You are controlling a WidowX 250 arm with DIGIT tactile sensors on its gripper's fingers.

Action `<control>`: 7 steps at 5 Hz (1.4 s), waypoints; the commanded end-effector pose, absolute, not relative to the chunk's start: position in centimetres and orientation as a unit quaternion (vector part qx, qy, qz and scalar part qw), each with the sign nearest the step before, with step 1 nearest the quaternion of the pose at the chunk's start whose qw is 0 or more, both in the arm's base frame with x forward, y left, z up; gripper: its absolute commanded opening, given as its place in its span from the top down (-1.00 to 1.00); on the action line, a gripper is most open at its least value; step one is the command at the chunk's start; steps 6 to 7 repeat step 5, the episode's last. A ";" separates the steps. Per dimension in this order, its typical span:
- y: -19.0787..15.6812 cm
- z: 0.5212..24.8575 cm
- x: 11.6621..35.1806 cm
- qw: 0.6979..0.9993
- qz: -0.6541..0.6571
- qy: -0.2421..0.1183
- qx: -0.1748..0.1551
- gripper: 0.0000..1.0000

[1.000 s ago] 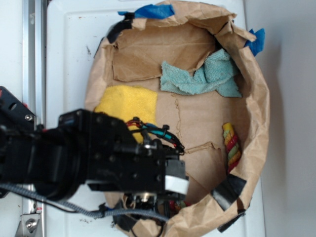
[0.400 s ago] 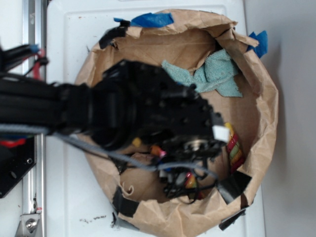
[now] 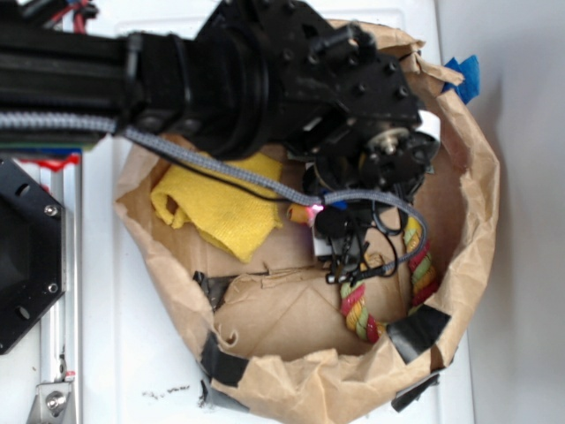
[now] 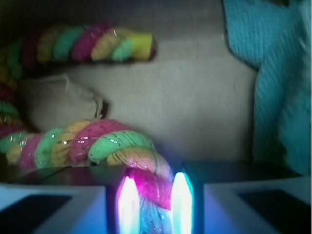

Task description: Grab the multicolored rope.

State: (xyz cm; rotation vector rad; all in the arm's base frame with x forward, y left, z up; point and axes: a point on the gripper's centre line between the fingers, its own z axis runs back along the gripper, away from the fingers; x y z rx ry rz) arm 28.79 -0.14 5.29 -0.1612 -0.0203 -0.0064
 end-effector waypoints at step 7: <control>-1.5 15.8 24.4 0.998 0.008 -0.040 -0.039 1.00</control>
